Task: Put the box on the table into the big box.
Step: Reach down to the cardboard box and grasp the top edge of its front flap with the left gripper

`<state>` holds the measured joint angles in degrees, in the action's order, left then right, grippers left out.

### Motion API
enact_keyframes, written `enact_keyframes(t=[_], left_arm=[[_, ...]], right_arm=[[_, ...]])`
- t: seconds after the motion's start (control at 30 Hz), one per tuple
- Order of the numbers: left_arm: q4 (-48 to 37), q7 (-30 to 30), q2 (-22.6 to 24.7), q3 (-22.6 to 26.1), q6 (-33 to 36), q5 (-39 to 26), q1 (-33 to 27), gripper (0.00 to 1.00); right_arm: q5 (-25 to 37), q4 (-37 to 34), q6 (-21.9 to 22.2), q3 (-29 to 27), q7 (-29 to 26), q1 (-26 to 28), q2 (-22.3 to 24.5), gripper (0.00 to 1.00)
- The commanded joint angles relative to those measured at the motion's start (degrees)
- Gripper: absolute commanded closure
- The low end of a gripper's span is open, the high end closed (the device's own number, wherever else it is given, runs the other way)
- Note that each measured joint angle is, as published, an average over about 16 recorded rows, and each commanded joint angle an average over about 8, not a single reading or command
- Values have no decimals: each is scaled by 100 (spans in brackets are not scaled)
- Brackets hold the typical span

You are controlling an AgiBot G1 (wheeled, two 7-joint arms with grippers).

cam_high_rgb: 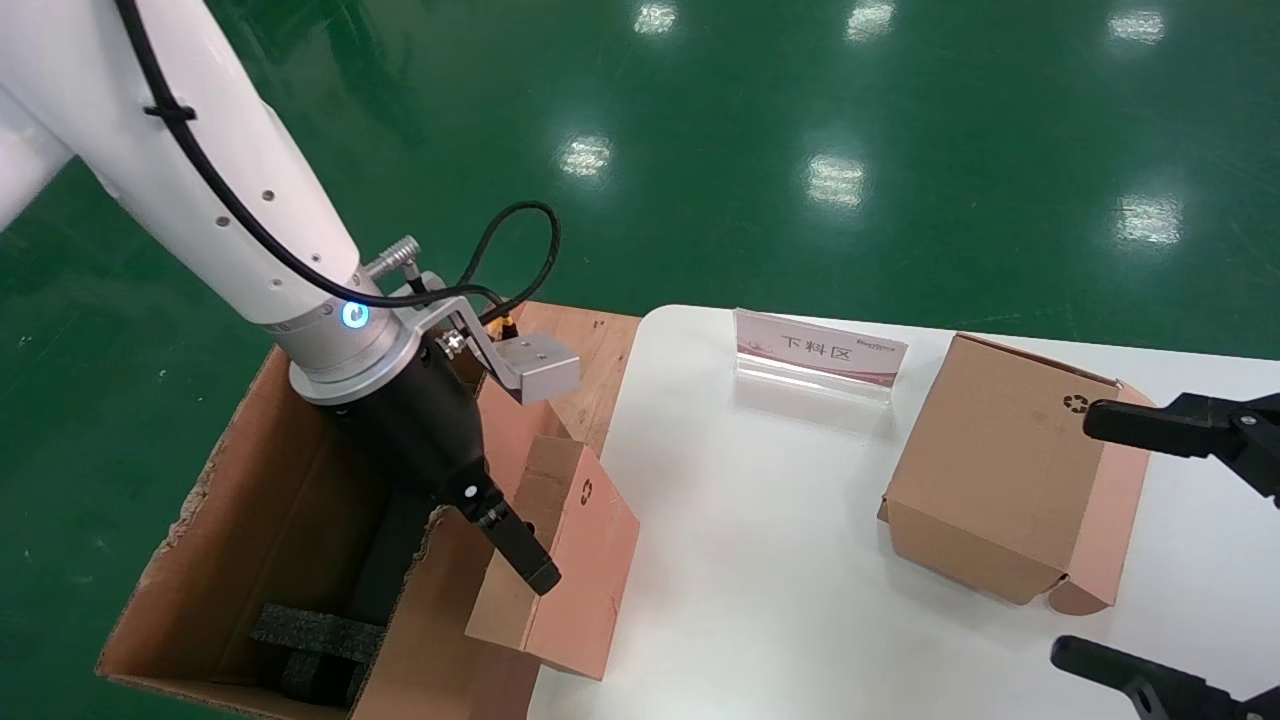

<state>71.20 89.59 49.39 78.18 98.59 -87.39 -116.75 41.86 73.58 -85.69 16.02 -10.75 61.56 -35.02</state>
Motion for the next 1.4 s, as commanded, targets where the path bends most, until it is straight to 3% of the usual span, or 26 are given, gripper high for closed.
enact_keyframes(t=[0.03,0.67,0.77,0.93,1.03,1.4], left_arm=[[-22,20,35,37,-11,-4,12,0],[-186,216,324,283,-399,-333,341,0],[-194,238,352,312,-441,-388,369,38],[-202,261,382,345,-488,-449,399,100],[-205,269,392,355,-504,-468,409,100],[-212,282,410,375,-533,-502,428,100]], right_arm=[[0,0,0,0,0,0,0,0],[0,0,0,0,0,0,0,0],[0,0,0,0,0,0,0,0],[0,0,0,0,0,0,0,63],[0,0,0,0,0,0,0,100],[-1,-1,1,-1,0,-1,1,100]])
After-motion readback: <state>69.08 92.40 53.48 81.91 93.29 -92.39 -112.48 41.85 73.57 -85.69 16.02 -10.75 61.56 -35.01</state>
